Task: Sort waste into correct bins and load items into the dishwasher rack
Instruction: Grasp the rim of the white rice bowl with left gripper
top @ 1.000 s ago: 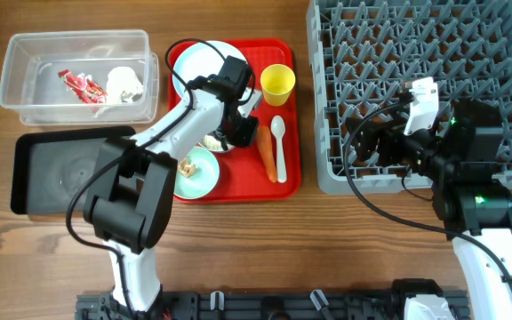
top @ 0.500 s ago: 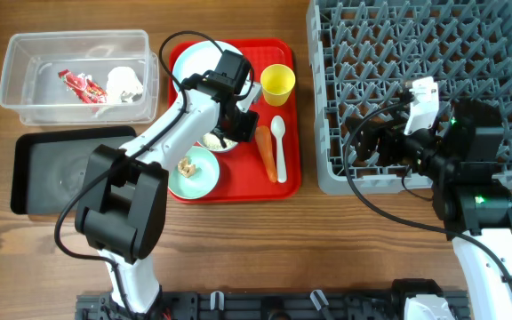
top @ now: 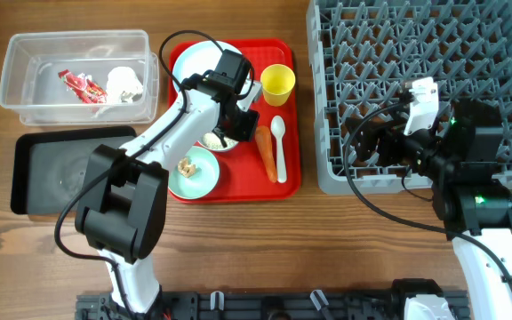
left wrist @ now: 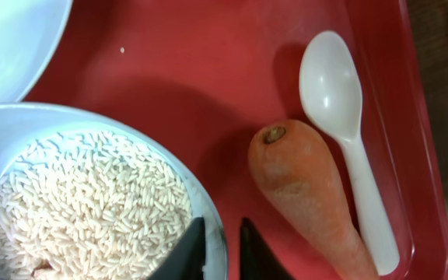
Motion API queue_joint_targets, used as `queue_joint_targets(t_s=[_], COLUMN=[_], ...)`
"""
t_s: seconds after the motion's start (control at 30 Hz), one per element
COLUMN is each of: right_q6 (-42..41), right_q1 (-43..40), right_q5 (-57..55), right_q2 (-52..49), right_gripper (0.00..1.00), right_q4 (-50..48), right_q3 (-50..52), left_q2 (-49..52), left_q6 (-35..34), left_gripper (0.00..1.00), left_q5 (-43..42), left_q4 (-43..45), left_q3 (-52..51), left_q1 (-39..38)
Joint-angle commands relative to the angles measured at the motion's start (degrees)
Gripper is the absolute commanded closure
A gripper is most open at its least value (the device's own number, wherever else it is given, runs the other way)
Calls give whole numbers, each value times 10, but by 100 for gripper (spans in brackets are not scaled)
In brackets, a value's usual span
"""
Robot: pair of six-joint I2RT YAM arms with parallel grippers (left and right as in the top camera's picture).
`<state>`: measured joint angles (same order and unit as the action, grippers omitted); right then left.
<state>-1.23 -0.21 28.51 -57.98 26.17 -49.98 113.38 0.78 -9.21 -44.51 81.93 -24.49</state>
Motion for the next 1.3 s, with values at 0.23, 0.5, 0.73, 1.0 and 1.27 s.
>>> queue_joint_targets(t_s=[0.23,0.5,0.73,1.0,1.27], right_q6=[-3,-3,-3,-3,-3], right_q1=[-2,-2,-2,-2,-2], right_q5=[11,11,11,11,11], right_q2=[-3,-3,-3,-3,-3], right_gripper=[0,0,0,0,0], right_q4=[0,-1,-6,-13,-15], right_q3=[-14,-14,-14,-14,-14], left_q2=[23,42,41,18,-65], left_q6=[1,1,1,1,-1], left_gripper=[76,83,96,96,96], left_q5=[3,3,3,3,3], left_q4=[19,26,26,21,-17], left_q3=[-3,-3,-2,-1,7], left_q1=[-2,-2,-2,-2,-2])
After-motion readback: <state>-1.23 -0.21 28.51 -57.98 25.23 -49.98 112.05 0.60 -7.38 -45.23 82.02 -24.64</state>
